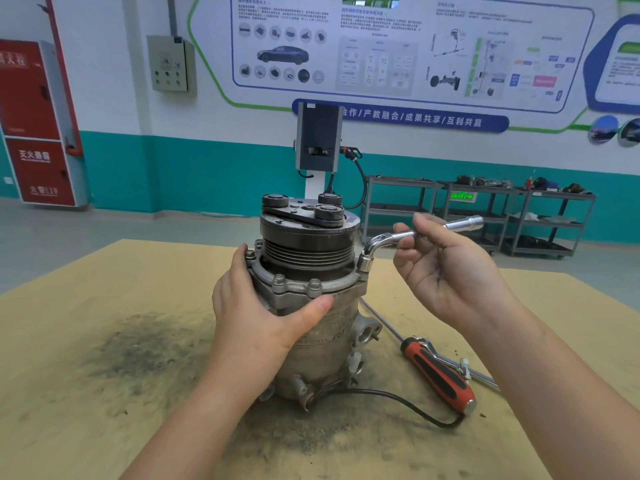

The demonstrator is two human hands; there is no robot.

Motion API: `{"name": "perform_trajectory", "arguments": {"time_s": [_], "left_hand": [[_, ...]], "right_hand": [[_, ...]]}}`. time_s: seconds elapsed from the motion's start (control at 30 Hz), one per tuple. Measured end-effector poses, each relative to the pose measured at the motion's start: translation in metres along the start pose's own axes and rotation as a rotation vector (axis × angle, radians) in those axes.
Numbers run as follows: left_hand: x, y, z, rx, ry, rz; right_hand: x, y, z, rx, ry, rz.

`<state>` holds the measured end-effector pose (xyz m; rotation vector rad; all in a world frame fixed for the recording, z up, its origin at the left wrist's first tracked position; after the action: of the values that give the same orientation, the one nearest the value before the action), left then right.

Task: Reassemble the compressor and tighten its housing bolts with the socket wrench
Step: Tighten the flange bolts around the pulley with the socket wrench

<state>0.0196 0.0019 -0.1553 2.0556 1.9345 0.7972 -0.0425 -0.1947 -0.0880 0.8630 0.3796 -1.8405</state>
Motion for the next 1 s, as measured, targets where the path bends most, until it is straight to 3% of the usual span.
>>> {"name": "perform_trajectory", "arguments": {"time_s": [0.47,0.73,0.83,1.0], "left_hand": [[0.001,0.000,0.003,-0.003,0.038,0.002],[-0.001,0.001,0.003,-0.007,0.040,0.000],[-0.001,0.000,0.003,-0.001,0.035,0.000],[0.000,0.000,0.003,0.000,0.035,0.004]], "right_hand": [[-0.005,-0.016,-0.017,0.525,-0.195,0.024],[-0.004,-0.007,-0.008,0.223,-0.080,0.036],[-0.005,-0.006,-0.005,0.209,-0.106,0.068],[-0.010,-0.019,-0.013,0.571,-0.348,0.186]]}}
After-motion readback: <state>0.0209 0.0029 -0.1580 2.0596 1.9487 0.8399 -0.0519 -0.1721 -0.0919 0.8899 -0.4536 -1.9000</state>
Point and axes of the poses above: each hand's wrist, its own y-axis towards the middle knuckle, its own x-axis out of the back of the hand, z = x × y, the point moved 2 cm from there along y, towards the middle knuckle, and after that the axes turned 1 degree about -z, right-handed, at the moved point
